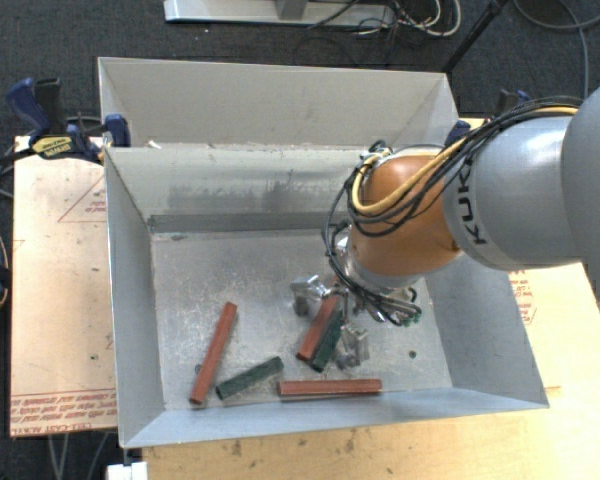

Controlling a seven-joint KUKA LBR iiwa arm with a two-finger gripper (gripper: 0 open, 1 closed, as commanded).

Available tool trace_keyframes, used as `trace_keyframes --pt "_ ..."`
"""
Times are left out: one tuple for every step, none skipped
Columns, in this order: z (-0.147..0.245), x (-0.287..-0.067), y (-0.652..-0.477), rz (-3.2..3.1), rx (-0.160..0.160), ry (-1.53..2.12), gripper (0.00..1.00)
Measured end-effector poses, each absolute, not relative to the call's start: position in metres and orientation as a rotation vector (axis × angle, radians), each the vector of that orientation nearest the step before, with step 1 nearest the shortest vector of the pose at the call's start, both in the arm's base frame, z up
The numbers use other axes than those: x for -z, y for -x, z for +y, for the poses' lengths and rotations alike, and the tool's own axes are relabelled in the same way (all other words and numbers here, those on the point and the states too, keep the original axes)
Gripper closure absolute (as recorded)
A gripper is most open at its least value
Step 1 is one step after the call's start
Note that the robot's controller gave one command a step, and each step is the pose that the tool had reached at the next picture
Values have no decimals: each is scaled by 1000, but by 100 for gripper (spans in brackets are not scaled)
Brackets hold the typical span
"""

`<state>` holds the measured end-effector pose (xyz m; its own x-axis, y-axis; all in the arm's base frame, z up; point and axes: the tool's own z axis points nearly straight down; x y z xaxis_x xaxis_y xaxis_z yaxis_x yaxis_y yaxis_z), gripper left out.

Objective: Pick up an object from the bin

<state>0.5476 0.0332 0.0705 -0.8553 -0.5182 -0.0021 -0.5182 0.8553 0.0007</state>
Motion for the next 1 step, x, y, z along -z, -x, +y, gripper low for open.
trace_keyframes --pt "47 -70 -558 2923 -2 1142 100"
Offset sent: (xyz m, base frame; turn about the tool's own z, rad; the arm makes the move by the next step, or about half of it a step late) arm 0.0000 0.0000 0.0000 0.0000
